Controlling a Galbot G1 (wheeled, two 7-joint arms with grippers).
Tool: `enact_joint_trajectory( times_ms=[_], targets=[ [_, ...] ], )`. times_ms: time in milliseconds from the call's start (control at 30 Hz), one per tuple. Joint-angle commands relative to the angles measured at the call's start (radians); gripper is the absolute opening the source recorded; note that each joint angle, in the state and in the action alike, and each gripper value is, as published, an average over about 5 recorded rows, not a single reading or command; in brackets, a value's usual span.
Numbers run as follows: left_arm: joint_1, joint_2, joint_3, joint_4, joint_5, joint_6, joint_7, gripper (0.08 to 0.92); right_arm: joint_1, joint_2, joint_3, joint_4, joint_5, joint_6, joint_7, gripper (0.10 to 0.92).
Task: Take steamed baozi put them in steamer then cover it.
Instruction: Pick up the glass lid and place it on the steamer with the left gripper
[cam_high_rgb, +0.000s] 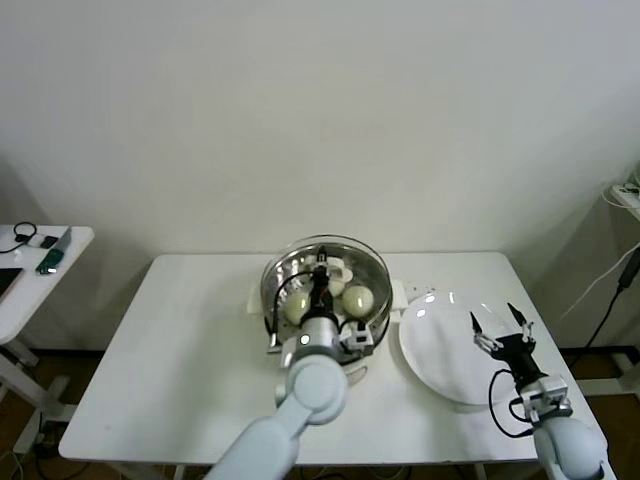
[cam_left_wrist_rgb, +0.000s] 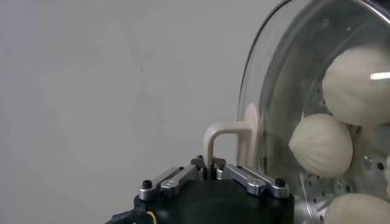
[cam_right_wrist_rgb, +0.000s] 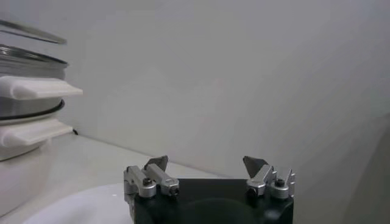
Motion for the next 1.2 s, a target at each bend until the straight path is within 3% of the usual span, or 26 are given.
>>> enact_joint_trajectory(
  times_ms=[33,1200],
  targets=[
    [-0.003,-0.026,0.010,0.029,0.055,0.049,0.037,0.149,0.001,0.002,0.003,-0.003,-0.001,0.003,-0.002,0.823],
    [-0.002,-0.018,0.019,0.052,0.061,0.049,0.038,0.149,0.005,0.019,0.011,-0.013,-0.015,0.016,-0.015,0.823]
  ],
)
